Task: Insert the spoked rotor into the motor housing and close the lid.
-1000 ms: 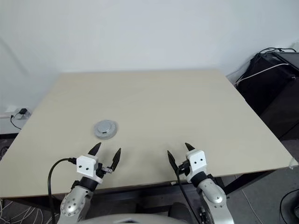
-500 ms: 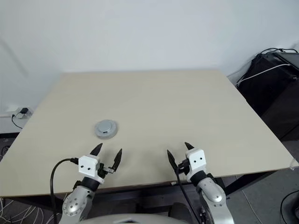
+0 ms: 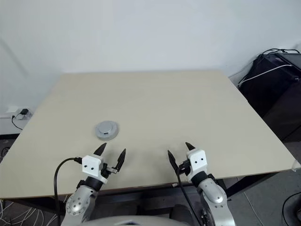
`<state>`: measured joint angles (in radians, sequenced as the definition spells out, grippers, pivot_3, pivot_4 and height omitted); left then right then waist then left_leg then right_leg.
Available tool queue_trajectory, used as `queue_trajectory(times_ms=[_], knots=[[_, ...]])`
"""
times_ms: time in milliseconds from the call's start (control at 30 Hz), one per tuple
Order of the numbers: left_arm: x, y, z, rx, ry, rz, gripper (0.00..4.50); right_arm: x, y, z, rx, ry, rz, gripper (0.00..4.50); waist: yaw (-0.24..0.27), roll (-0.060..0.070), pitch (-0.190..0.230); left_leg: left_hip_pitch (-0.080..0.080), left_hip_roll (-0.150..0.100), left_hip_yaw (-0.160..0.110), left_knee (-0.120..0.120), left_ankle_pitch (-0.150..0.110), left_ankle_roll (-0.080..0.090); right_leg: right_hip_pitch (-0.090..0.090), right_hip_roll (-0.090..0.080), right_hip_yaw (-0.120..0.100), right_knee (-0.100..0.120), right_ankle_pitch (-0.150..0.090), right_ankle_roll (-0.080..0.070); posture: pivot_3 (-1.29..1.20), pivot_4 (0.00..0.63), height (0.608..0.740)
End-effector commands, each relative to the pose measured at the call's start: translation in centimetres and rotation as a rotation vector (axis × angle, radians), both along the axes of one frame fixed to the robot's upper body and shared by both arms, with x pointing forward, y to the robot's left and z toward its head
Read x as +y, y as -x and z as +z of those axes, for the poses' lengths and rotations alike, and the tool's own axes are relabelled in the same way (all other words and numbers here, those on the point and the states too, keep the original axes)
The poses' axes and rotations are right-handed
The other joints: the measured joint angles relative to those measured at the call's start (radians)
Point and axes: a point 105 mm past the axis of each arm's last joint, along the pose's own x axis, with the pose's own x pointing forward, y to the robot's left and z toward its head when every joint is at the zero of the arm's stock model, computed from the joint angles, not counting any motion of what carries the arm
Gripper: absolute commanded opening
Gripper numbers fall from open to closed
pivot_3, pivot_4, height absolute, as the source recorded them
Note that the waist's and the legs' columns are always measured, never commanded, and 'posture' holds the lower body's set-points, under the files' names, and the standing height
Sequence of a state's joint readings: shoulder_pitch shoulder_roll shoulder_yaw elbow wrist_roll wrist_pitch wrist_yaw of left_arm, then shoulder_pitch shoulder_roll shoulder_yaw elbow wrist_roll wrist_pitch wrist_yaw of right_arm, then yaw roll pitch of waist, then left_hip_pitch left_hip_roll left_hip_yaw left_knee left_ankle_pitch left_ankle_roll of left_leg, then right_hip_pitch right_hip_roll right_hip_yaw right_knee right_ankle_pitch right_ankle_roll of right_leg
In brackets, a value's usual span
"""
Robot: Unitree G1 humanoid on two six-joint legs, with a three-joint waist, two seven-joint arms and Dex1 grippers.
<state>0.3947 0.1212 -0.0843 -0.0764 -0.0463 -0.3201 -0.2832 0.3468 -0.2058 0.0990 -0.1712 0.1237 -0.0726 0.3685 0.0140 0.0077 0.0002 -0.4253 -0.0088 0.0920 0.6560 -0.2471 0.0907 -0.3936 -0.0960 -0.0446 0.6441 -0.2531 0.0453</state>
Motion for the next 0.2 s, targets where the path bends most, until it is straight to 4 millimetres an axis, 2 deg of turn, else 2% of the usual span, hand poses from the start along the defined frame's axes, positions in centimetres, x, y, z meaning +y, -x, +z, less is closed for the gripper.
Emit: queue_trajectory(times_ms=[33,200], knots=[[-0.05,-0.43,0.70,-0.040,0.001,0.000,4.48,-0.18,-0.42,0.98,-0.056,-0.002,-0.006,4.50,0.000,0.000,0.000,0.000,0.000,0.000,0.000,0.000,0.000,0.000,0.000,0.000,0.000,0.000,0.000,0.00,0.000,0.740],[0.00,-0.56,0.69,-0.041,-0.002,-0.003,4.48,-0.25,-0.43,0.68,-0.056,-0.001,-0.008,4.50,0.000,0.000,0.000,0.000,0.000,0.000,0.001,0.000,0.000,0.000,0.000,0.000,0.001,0.000,0.000,0.00,0.000,0.740]])
